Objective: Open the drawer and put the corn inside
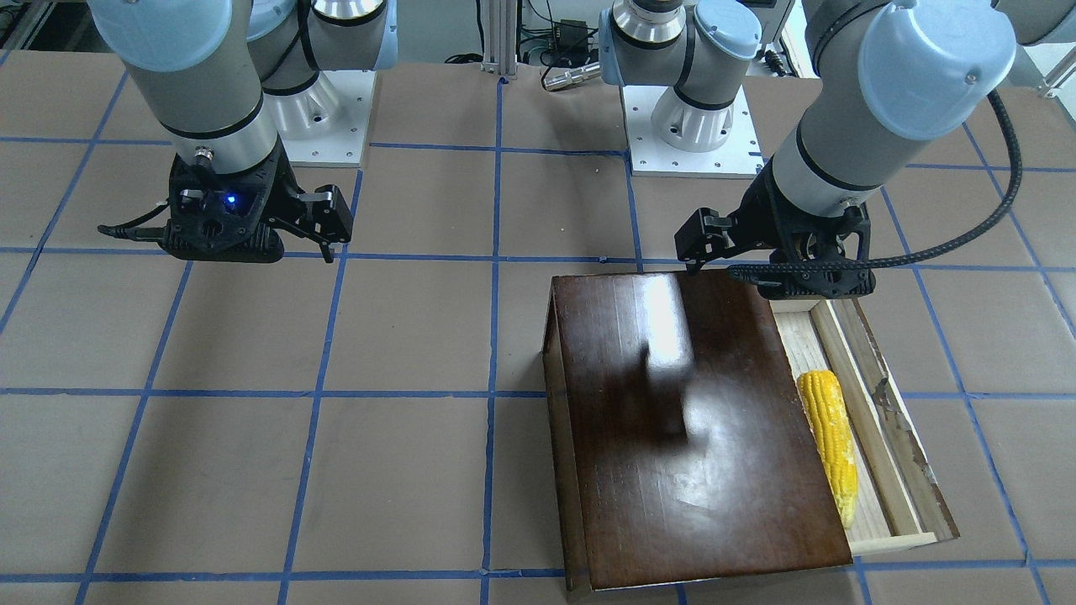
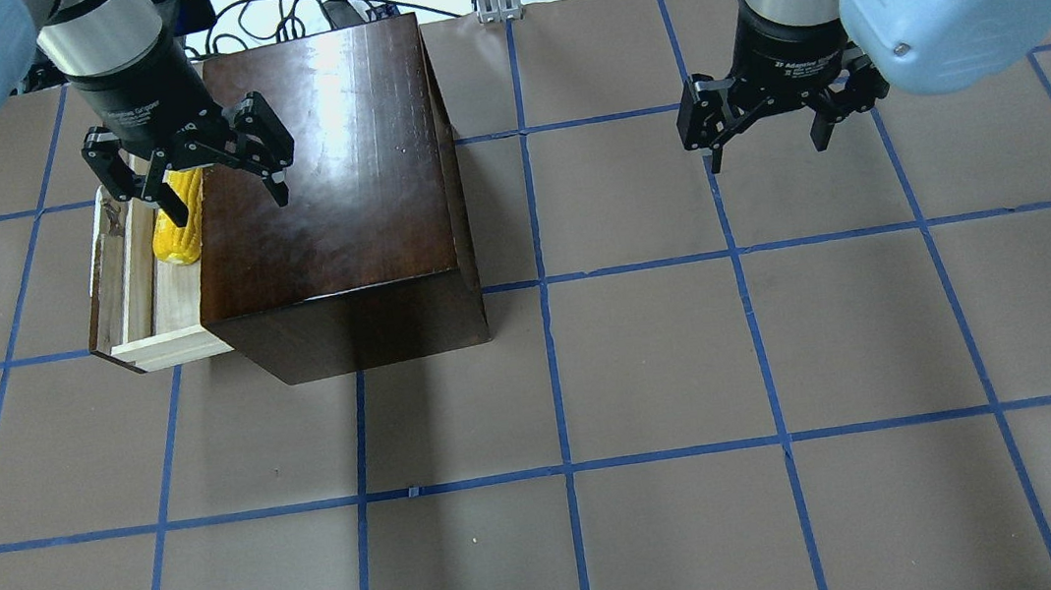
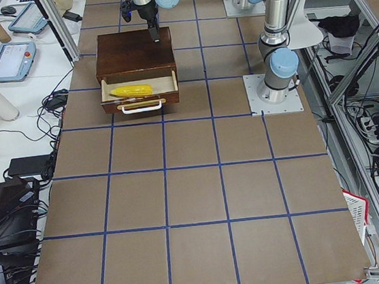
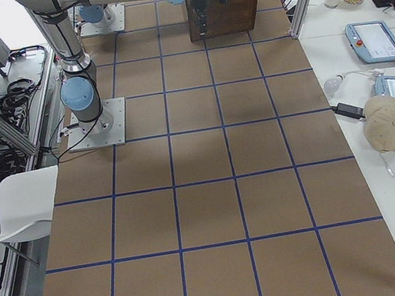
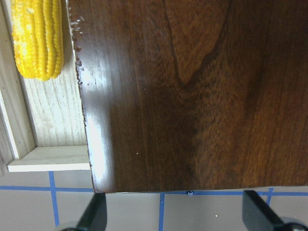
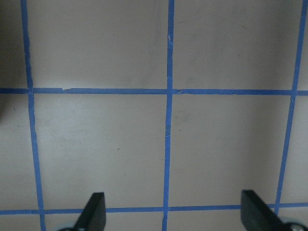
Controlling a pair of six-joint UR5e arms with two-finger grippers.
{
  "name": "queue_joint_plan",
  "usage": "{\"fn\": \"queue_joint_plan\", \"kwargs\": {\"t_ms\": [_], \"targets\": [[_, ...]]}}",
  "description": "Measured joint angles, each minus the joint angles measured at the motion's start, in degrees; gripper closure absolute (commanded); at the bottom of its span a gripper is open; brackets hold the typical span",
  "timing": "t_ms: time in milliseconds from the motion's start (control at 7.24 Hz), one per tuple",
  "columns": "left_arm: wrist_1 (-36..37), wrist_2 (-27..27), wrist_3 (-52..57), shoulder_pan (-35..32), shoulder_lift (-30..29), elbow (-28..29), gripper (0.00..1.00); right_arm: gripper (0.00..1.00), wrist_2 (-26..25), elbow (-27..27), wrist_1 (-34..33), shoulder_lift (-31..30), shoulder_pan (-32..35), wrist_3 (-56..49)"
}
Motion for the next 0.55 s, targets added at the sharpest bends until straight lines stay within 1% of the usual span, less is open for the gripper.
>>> {"fn": "queue_joint_plan", "kwargs": {"t_ms": [553], "targets": [[0.43,0.00,0.03,-0.66,0.55,0.10,0.00,0.00,0.03,0.00,-0.07,0.02,0.00,0.00]]}}
